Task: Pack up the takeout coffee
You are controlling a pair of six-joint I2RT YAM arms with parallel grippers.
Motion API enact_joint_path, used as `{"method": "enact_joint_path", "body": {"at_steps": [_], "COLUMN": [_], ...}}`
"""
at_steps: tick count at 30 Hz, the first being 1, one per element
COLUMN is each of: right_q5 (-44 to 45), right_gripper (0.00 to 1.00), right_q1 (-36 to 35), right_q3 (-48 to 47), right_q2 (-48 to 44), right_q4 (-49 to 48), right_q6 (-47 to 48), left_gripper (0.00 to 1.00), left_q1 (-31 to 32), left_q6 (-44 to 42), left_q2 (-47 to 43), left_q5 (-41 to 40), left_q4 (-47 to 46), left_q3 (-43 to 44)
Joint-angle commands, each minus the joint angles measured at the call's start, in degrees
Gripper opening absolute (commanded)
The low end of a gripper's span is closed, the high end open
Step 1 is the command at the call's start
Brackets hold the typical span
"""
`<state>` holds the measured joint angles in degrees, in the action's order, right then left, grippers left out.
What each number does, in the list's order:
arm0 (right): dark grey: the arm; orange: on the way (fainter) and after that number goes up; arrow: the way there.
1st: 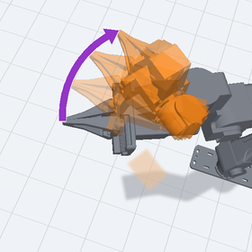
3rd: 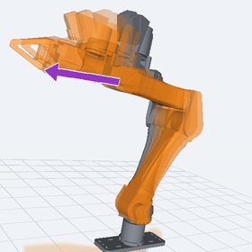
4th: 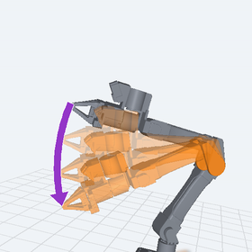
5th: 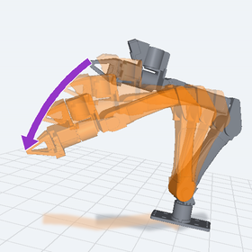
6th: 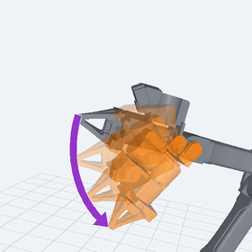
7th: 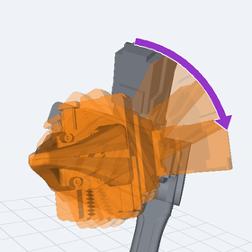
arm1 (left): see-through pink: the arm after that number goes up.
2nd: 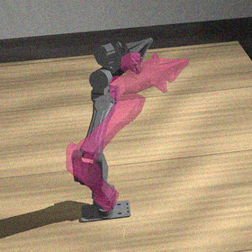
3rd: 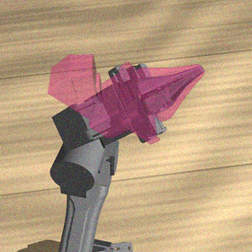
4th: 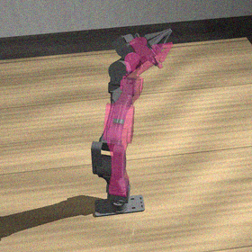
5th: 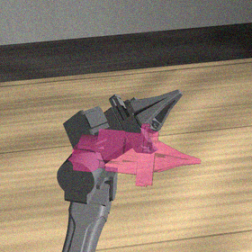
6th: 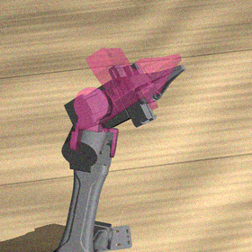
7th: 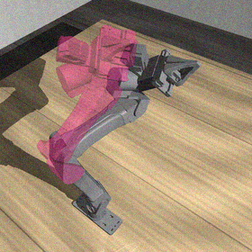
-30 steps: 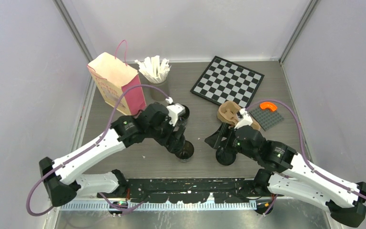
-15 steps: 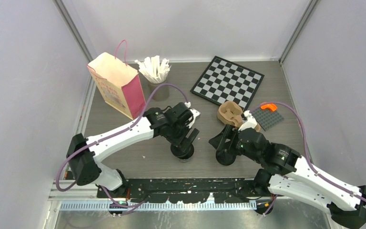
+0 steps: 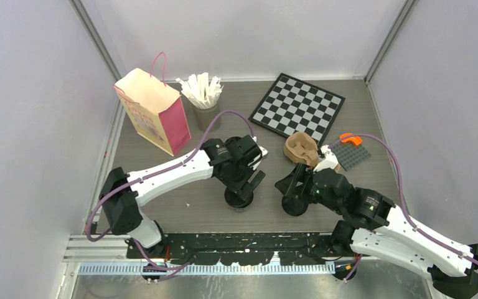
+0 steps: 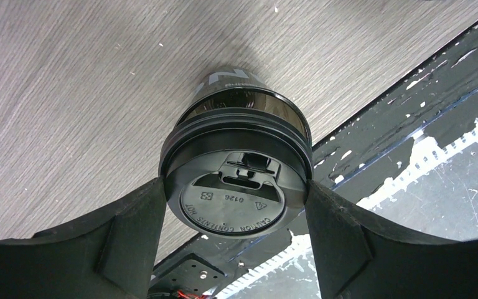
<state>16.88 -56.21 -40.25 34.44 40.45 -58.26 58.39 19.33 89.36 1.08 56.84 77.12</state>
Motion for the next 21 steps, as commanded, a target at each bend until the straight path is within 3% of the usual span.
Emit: {"method": "enact_joint_path", "body": {"at_steps": [1, 21], "right_q5": [2.25, 2.73], "right_gripper": [0.81, 0.81], "right_q1": [-0.33, -0.33], "right_q3": [0.01, 0.55], "right_q2": [-0.35, 0.08], "right_q4": [-1.26, -1.42], "right_q6": [-0.20, -0.13], "left_gripper": [0.70, 0.83], "left_q1": [0.56, 1.14], "left_q6": [0.05, -1.03], "left_q2": [1.23, 4.21], "left_q5": [-0.64, -0.64], "left_q4": [1.61, 1.62], "left_q3": [2.55, 3.83]}}
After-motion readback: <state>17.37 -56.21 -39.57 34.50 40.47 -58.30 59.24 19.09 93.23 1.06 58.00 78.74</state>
